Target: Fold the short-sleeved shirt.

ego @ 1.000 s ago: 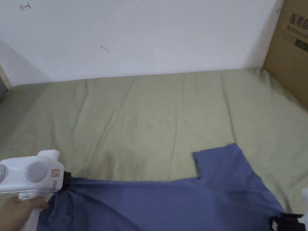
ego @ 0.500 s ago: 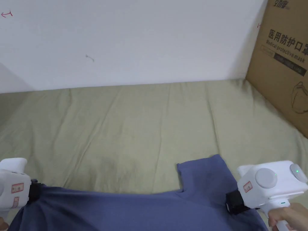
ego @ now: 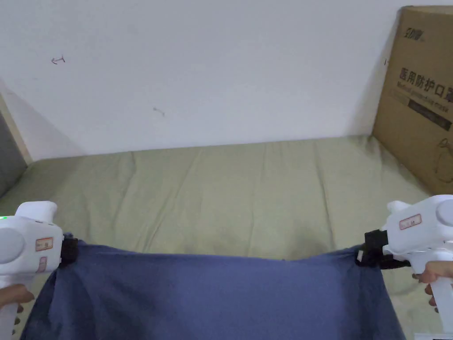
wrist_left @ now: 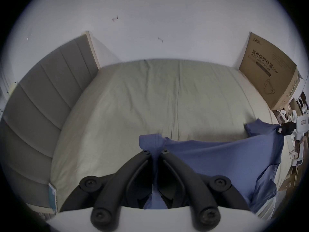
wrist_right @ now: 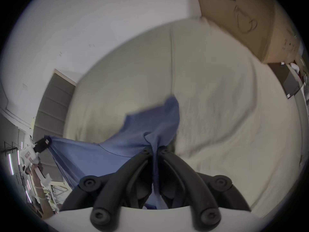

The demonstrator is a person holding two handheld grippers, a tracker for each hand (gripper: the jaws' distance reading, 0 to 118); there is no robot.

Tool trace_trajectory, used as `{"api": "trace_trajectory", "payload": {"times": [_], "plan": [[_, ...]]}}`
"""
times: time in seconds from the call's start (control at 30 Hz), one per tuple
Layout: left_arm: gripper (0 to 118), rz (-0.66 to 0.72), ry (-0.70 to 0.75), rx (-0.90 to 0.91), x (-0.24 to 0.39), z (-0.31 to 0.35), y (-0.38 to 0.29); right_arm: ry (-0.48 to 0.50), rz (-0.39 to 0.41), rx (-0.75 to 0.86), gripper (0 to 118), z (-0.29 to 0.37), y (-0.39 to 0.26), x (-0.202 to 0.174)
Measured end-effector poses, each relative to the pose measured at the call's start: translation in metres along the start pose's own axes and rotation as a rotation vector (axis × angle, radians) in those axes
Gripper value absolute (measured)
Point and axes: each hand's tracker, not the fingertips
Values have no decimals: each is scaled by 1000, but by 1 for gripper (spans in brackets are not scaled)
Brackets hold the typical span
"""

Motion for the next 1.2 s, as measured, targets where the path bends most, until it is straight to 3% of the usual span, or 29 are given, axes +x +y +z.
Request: {"api": "trace_trajectory", "payload": {"times": [0.13, 0.23, 0.33, 0.47, 0.8, 0.87, 1.03, 1.2], "plan": [[3, -18, 31, 114, 0, 59, 27, 87, 6, 100, 5, 64, 20, -21], [3, 12, 40, 200, -2, 102, 53, 79, 67, 182, 5, 113, 36, -46], [3, 9, 70, 267, -2, 137, 83, 102, 64, 236, 5, 157, 53, -75], [3, 19, 103, 319, 0, 167, 131, 69, 120, 294, 5, 193, 105, -109], [3, 43, 201, 451, -6, 195, 256, 141, 50, 445, 5, 253, 230, -175], [3, 35, 208, 485, -7, 198, 275, 90, 70, 464, 5, 267, 251, -193], [3, 16, 288, 538, 0, 215, 312, 134, 52, 530, 5, 300, 265, -223], [3, -21, 319, 611, 5, 240, 331, 187, 41, 640, 5, 334, 259, -230]]}}
